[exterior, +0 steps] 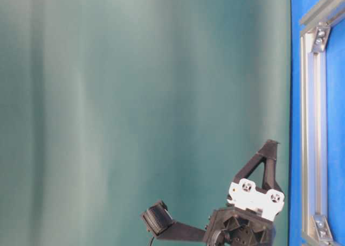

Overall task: Insert the wire through the string loop located on the right side.
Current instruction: 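Lift the cable and swing the right gripper toward the white zip-tie loop, then push the USB plug through the white loop with the right gripper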

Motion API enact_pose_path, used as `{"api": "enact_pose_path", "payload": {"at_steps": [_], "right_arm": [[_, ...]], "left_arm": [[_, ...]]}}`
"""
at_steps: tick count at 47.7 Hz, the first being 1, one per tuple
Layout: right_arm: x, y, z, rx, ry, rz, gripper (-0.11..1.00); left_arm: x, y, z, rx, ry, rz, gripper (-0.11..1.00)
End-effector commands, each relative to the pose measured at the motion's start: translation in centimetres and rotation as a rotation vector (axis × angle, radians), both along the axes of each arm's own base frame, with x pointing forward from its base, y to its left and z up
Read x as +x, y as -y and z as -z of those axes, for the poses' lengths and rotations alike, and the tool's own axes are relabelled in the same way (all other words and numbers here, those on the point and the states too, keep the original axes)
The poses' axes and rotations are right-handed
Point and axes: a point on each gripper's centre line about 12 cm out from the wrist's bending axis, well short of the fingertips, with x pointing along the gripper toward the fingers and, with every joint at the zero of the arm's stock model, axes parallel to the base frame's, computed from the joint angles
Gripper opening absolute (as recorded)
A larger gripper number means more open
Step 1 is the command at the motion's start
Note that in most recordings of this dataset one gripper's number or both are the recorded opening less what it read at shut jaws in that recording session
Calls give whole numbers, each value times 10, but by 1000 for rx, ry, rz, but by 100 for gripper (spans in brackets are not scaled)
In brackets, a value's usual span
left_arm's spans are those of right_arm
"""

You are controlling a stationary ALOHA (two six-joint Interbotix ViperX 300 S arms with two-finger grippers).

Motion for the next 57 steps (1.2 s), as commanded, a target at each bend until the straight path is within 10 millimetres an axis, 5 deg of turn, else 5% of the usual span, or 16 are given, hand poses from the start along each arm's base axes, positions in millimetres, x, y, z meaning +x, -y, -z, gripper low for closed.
{"api": "enact_pose_path", "payload": {"at_steps": [1,23,57], "right_arm": [[5,0,-3,4,11,12,-3],[13,36,0,-6,7,185,-3],[13,37,0,-6,7,188,-3]], "left_arm": [[2,1,-13,15,39,7,0],[2,3,-13,13,38,9,0],[2,3,-13,15,37,11,0]]}}
